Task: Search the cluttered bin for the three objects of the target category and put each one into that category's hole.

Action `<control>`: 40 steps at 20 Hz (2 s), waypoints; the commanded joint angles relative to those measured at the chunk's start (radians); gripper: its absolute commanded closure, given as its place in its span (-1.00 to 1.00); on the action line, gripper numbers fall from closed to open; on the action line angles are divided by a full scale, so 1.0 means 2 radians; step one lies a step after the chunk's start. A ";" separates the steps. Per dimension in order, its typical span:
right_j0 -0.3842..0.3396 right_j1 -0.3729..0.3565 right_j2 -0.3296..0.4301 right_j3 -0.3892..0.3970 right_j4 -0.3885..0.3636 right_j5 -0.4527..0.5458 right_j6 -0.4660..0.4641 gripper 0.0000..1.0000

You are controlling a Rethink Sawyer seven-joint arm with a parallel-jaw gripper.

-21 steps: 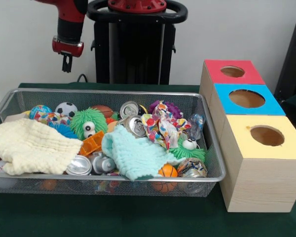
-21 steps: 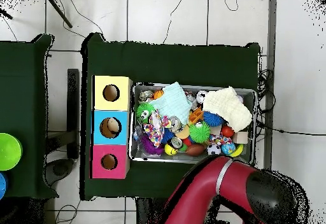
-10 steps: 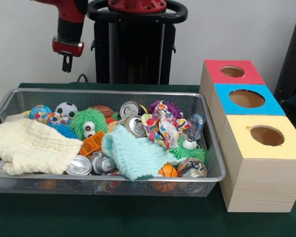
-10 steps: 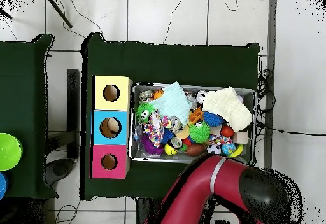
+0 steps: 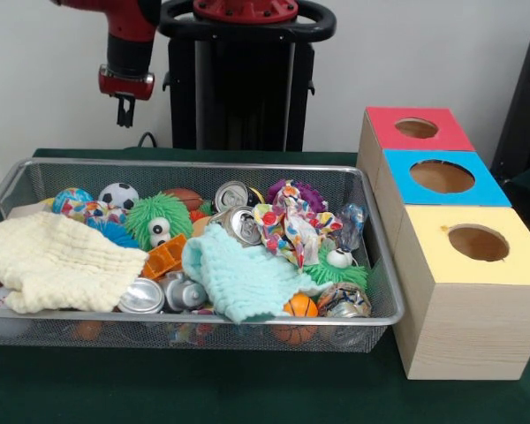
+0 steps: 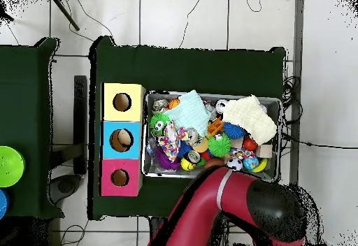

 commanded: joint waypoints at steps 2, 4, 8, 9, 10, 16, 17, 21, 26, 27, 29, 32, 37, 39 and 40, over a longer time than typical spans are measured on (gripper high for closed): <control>0.013 0.004 0.129 -0.022 -0.019 0.033 0.054 1.00; 0.015 0.003 0.133 -0.024 -0.018 0.036 0.055 1.00; 0.016 0.000 0.139 -0.028 -0.020 0.042 0.057 1.00; 0.016 -0.002 0.140 -0.028 -0.022 0.045 0.058 1.00; 0.017 -0.005 0.141 -0.027 -0.023 0.049 0.059 1.00; 0.023 -0.021 0.150 -0.027 -0.028 0.066 0.064 1.00; 0.022 -0.023 0.153 -0.028 -0.031 0.071 0.066 1.00; 0.020 -0.035 0.163 -0.035 -0.045 0.089 0.072 1.00; 0.013 -0.050 0.172 -0.039 -0.057 0.108 0.075 1.00; 0.012 -0.052 0.174 -0.040 -0.057 0.111 0.074 1.00; 0.012 -0.062 0.180 -0.041 -0.060 0.121 0.076 1.00; 0.010 -0.076 0.195 -0.046 -0.071 0.144 0.081 1.00; 0.006 -0.094 0.213 -0.050 -0.077 0.166 0.081 1.00; 0.005 -0.101 0.218 -0.049 -0.079 0.171 0.079 1.00; 0.006 -0.105 0.219 -0.048 -0.078 0.173 0.077 1.00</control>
